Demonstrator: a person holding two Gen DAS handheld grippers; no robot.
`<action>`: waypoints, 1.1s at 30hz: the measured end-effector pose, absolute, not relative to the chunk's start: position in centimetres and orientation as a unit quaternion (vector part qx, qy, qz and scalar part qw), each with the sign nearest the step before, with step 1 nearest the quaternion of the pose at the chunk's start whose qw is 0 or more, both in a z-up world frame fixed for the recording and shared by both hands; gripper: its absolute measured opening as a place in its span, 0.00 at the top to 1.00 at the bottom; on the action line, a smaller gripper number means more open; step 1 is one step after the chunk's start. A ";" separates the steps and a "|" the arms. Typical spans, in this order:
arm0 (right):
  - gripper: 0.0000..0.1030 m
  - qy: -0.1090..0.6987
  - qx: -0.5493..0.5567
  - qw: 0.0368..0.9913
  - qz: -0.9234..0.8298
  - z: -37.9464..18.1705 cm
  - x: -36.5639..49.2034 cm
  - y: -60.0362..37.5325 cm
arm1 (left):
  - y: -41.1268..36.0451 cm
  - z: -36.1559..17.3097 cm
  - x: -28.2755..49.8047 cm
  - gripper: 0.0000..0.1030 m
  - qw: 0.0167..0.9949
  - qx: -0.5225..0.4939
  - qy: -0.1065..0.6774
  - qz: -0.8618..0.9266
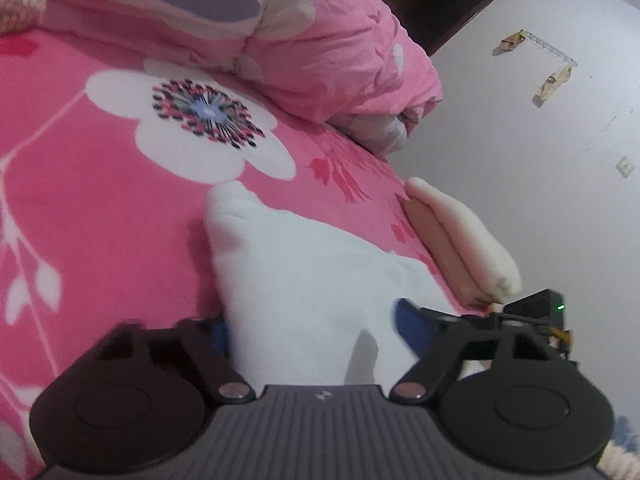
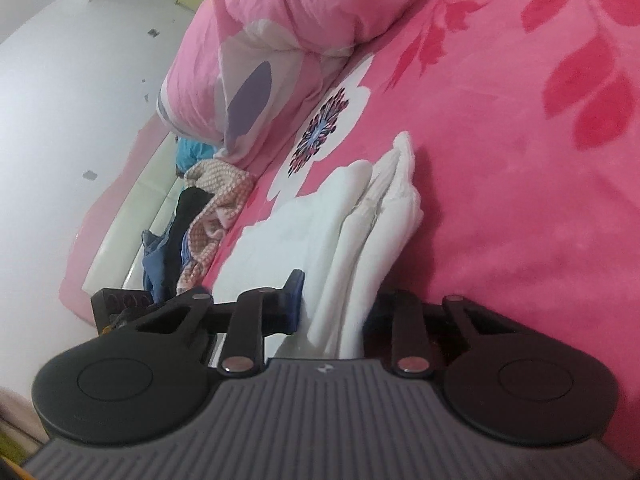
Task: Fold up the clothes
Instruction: 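Lower the open right gripper onto the folded white shirt's edge and close, then lift the folded white shirt off the bedspread with the right gripper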
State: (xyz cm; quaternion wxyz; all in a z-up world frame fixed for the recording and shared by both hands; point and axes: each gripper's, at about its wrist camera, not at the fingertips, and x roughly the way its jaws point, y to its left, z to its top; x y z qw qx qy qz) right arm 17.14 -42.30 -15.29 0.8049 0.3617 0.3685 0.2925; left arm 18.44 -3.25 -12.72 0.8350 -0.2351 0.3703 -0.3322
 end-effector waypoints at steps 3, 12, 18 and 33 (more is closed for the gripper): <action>0.82 0.366 0.342 0.816 0.287 -14.4 17.0 -41.4 | -3.3 -12.4 18.2 0.59 0.841 -0.224 0.369 -0.327; 0.85 0.338 0.280 0.860 0.259 -10.4 14.9 -39.6 | -3.4 -11.6 17.7 0.77 0.856 -0.192 0.365 -0.312; 0.85 0.327 0.242 0.879 0.249 -8.7 14.2 -38.6 | -2.8 -12.4 18.8 0.46 0.802 -0.245 0.431 -0.334; 0.86 0.328 0.219 0.899 0.193 -8.1 12.9 -36.9 | -2.7 -11.4 17.8 0.80 0.802 -0.274 0.426 -0.318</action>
